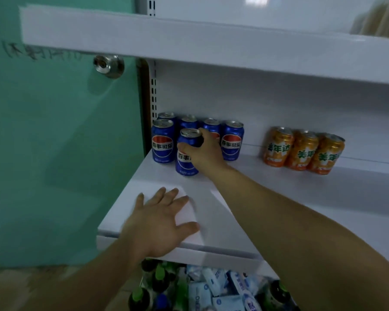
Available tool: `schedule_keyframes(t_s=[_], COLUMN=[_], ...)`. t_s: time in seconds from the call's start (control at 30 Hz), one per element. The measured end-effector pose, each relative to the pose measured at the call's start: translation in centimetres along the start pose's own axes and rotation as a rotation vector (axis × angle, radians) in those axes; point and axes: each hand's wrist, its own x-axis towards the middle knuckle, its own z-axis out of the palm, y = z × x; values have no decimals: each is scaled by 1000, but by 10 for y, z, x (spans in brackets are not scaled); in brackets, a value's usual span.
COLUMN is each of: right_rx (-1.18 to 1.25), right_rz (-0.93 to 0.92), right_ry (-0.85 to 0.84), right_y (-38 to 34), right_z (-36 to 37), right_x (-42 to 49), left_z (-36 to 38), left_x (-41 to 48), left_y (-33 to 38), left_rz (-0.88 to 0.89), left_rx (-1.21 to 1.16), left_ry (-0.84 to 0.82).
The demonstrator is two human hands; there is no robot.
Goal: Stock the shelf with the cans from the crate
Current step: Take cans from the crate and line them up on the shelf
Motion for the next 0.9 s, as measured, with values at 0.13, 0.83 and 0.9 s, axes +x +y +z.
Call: schedule_keyframes(t_s=[0.13,0.83,0.9], right_rx=[-8,-646,-670], right_rz=[-7,222,288], right_ry=[49,-40,48], right_y=[6,10,15], right_z=[15,-160,-202], right_x=[20,-116,-154], left_z=[1,-20,-23], left_x=[1,-4,-6], left_y=[-1,16,53], left_rz=[0,-5,102], left_rx=[-3,-37,-43], left_ry=[6,-105,-94])
